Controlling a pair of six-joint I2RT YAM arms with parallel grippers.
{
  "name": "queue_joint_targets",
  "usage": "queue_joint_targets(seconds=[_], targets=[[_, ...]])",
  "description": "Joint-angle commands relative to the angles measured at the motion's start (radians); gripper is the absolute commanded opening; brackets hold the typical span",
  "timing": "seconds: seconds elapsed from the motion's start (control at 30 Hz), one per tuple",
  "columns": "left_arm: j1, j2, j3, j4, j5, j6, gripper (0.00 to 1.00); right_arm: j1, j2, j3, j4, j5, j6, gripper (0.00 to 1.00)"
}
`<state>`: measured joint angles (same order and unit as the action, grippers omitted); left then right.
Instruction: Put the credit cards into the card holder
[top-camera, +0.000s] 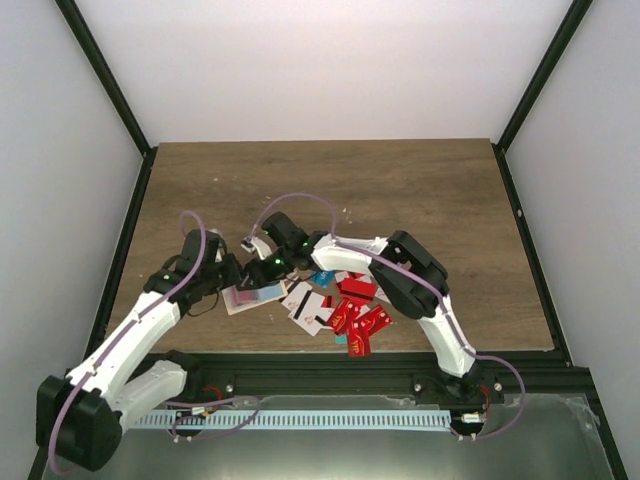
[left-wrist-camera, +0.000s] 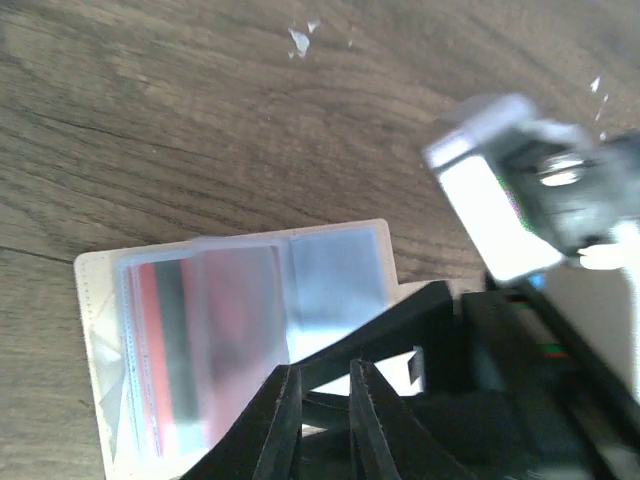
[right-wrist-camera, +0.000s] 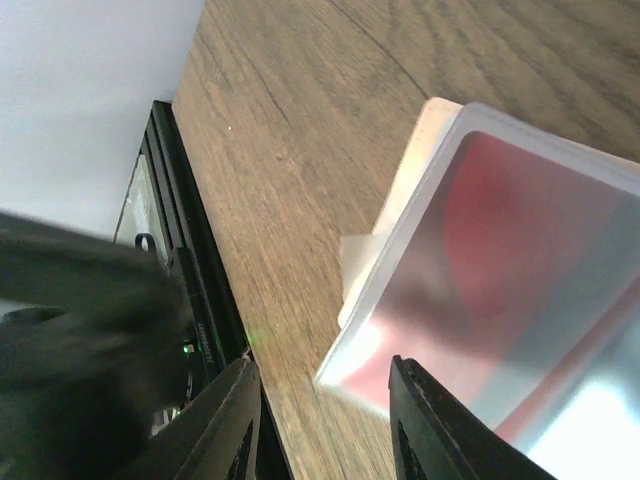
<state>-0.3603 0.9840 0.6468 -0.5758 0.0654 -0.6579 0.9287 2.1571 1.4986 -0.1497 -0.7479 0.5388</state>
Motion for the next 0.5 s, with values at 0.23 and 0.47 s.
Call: queue_joint_targets(seconds=[0.23,0.47], targets=[[-0.001,-0.121,0.031,-0.083,-0.054,-0.034,0.18,0.042,0.028,0.076,-0.001,-0.098,-0.024,0.40],[-0.002,-0.145,0.058,-0.086,0.009,-0.010,0.22,0.033,-0.116,0.010,-0.091,0.054,-0.077,0.40]])
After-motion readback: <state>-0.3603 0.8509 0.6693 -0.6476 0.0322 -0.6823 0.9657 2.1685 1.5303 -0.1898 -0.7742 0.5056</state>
